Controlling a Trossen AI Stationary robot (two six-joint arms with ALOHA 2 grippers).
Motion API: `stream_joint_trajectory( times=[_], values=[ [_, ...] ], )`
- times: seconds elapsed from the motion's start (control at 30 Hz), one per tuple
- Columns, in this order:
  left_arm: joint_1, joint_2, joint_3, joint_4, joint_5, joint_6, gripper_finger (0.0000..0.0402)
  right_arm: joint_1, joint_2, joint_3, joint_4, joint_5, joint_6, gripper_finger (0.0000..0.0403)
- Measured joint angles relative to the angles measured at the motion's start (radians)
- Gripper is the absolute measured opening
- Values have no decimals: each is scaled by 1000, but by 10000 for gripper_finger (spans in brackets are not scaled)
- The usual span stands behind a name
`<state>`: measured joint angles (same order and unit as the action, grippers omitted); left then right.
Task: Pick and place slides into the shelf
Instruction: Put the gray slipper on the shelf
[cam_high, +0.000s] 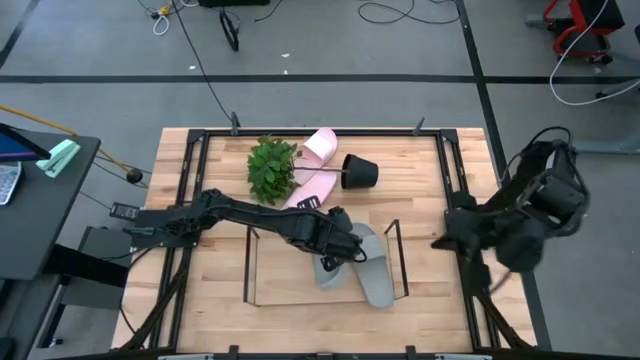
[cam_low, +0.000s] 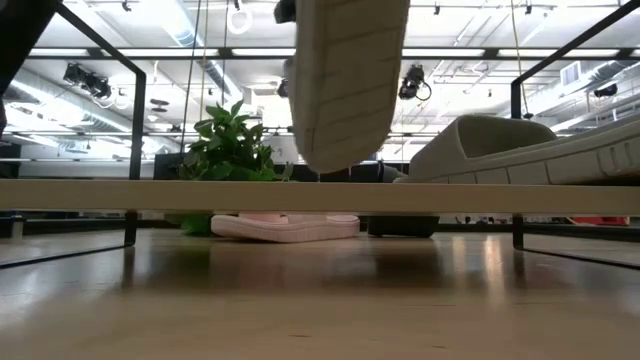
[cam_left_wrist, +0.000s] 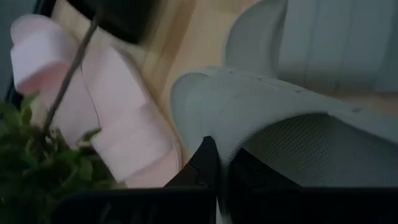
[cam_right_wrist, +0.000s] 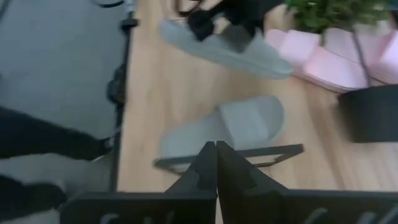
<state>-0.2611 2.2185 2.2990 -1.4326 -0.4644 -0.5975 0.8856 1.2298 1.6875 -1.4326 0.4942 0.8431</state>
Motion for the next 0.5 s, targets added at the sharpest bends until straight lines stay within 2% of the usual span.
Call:
stream_joint_trajectory(
  times=[0.23,0.5],
  values=[
    [0,43,-4,-25,22,-98,12,169,-41,0,2,14,-6,0],
    [-16,100,-1,-65,54,-151,12,328,-68,0,-20,150,57,0]
  ],
)
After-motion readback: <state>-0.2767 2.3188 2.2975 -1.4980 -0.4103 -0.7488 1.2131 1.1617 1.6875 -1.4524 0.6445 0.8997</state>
